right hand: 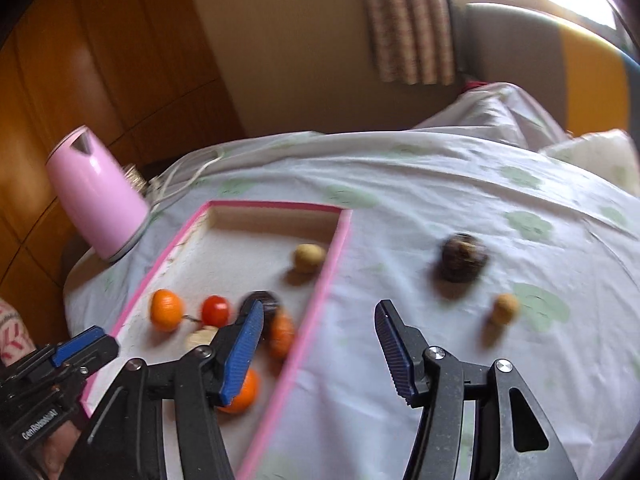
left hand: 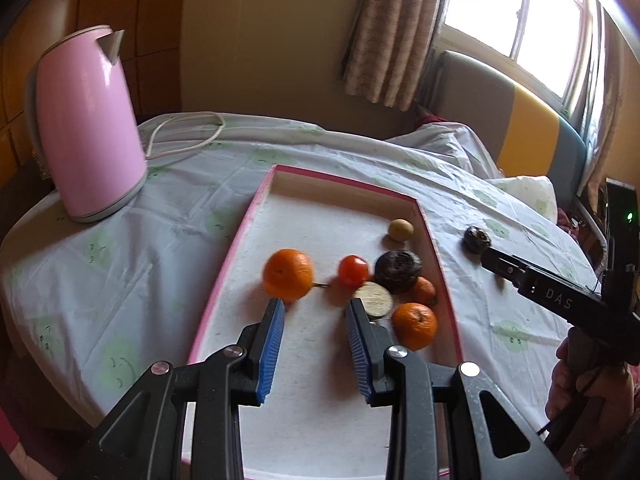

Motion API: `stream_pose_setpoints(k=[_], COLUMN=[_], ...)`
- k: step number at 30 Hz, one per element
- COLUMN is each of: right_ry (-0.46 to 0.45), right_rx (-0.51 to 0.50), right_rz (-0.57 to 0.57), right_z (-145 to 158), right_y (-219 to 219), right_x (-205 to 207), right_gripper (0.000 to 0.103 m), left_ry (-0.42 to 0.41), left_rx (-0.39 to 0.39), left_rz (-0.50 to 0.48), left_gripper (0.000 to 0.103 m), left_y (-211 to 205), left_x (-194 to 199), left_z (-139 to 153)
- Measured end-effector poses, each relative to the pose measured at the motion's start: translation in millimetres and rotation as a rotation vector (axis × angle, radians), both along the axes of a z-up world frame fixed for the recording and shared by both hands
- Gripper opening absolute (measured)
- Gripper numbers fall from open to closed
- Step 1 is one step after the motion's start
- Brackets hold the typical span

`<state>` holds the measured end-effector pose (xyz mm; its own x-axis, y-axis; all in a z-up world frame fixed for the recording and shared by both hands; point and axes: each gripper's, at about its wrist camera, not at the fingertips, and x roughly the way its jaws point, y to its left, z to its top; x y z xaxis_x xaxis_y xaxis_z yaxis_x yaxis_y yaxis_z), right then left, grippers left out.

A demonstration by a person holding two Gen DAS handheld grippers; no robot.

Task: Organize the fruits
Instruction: 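Lower the dark round fruit into the tray and open the right gripper, then grasp the small brown round fruit with the right gripper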

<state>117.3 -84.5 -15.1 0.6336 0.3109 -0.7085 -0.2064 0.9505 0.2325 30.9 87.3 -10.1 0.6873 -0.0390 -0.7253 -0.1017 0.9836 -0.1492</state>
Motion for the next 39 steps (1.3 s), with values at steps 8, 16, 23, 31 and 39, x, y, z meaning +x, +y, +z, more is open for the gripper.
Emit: stream_pose_setpoints(k=[8, 16, 23, 31, 39], right_ry=[0.057, 0.120, 0.060, 0.068, 0.063], right_rx=[-0.042, -0.117, -0.143, -0.142, -0.130], right_rz=[-0.186, -0.173, -0.225, -0.347, -0.388], right_z=[-20, -41, -29, -32, -42], right_y=[-71, -65, -88, -143, -162], right_x=[13, 45, 26, 2, -7], right_gripper=[0.055, 0.024, 0.023, 0.023, 0.023], left_ry=[-0.007, 0.010, -0.002, 0.020, 0.069], left_rx=[0.000, 0.041, 0.066, 0.068, 0.027], left_rz=[-0.108, -0.170, -0.216, -0.296, -0.353], left_gripper=[0.033, 0.033, 0.033, 0.033, 0.033], left_y=[-36, -62, -88, -124, -152], left_x=[8, 21, 41, 59, 90], left_z=[4, 9, 14, 11, 3])
